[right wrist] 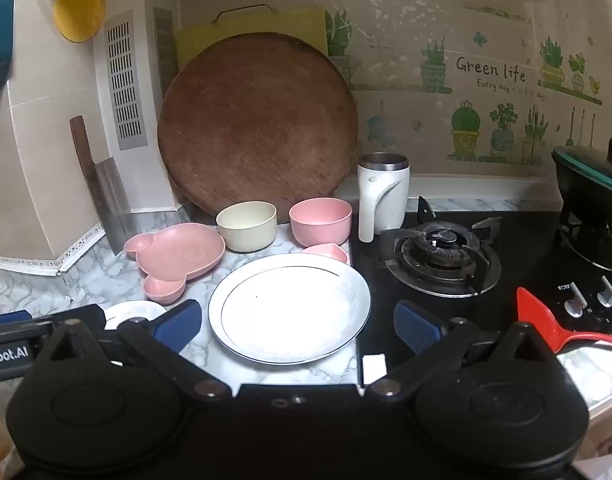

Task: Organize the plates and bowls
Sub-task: 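Move both grippers, open, toward the two white plates on the counter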

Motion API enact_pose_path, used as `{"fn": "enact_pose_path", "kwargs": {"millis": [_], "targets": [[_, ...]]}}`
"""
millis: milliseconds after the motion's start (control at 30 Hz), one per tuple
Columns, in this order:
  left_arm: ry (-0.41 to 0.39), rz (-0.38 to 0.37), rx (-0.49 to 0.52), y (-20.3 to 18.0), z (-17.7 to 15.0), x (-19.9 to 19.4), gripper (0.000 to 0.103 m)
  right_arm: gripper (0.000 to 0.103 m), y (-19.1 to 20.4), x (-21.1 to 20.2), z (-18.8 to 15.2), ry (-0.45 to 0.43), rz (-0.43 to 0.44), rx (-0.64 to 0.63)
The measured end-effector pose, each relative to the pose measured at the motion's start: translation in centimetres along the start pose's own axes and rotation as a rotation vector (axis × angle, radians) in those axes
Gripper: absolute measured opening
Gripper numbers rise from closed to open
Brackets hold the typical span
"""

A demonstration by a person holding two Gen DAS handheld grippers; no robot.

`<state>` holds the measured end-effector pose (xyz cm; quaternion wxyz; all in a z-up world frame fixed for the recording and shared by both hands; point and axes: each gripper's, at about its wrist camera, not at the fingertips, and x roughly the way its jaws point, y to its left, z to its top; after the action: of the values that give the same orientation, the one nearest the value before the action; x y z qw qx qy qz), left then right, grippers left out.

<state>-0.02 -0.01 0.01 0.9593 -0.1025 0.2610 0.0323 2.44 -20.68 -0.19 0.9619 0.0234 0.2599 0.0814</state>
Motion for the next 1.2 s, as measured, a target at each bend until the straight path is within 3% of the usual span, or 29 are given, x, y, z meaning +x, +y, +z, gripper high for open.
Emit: {"fn": "enact_pose_path", "kwargs": {"millis": [133,200,533,767,1200], "targets": [[-0.002,0.025,0.031,-0.3,-0.4,0.0,0.103,0.103,0.4,-0.2,-0.1,-0.010,-0.004,0.000],[0.034,0.032,0.032,-0.4,-0.1,0.5,0.103,0.103,0.4,-0.2,-0.1,-0.004,-0.001,0.009],[-0.013,-0.019,0.045,0.3,-0.1,-0.3,0.103,0.103,0.7,-0.6,-0.5,-0.003,-0.021,0.015],[-0.053,0.001,0.051,0.2,0.4,-1.2,0.103,0.103,0.6,-1.0,-0.3,-0.019,-0.019,0.017],[-0.015,0.025,0.046,0.1,0.7,-1.3,0.103,0.103,0.9,-1.4,0.0,-0.003,-0.004,-0.019]]}}
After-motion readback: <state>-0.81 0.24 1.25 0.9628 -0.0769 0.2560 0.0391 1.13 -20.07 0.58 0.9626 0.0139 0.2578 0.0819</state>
